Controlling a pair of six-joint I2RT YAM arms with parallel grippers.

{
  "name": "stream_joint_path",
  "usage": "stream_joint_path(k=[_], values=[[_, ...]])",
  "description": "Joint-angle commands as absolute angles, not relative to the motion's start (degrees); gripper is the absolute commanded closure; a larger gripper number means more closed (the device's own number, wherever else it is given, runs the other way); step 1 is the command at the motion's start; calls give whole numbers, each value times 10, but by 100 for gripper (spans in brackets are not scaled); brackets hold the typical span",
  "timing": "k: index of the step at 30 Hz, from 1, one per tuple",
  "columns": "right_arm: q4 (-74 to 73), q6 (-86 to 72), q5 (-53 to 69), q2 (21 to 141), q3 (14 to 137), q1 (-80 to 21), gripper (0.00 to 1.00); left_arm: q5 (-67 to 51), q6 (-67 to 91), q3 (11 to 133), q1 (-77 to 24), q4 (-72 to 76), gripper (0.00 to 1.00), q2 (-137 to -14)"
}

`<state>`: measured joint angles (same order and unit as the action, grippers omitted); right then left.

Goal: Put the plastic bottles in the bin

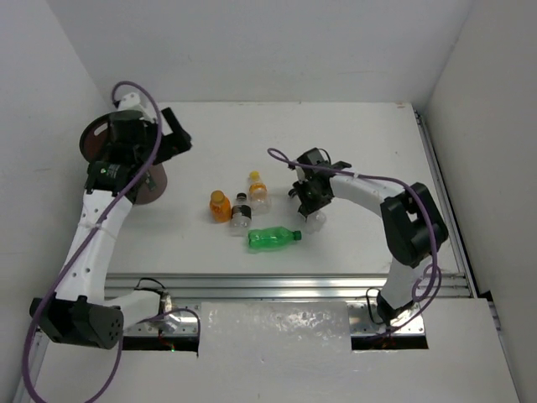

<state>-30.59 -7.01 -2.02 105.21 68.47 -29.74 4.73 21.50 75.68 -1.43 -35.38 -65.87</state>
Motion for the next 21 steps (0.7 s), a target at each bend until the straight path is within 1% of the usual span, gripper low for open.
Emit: stream_joint_path(k=[1,2,3,5,6,7,9,10,12,13,16,21], values=[[-293,-133,-100,964,641,-259,73,-35,216,758,-93,-294,1,-642],[-287,-141,-98,937,631,-254,73,-41,220,759,-111,-289,1,-639],[-271,-147,-66,879,621,-247,73,-50,222,761,-129,-283,1,-637],[-242,-161,-5,819,585,-225,73,-68,229,761,-190,-261,1,-639],[-223,-166,57,792,578,-215,73,-74,231,759,-209,-251,1,-642],[-214,-170,88,743,572,-209,73,-89,233,748,-241,-227,0,-646],[-182,-171,142,697,556,-199,73,-140,243,721,-264,-196,0,-659],[-169,-171,209,659,549,-198,73,-166,247,708,-285,-146,0,-662],[-143,-177,279,633,548,-195,73,-227,257,678,-303,-100,0,-672],[-134,-187,329,611,548,-195,73,-263,261,666,-321,-42,0,-677],[-79,-214,419,582,533,-195,73,-268,270,651,-344,26,0,-689],[-21,-237,475,543,520,-195,72,-272,279,675,-358,32,0,-721]])
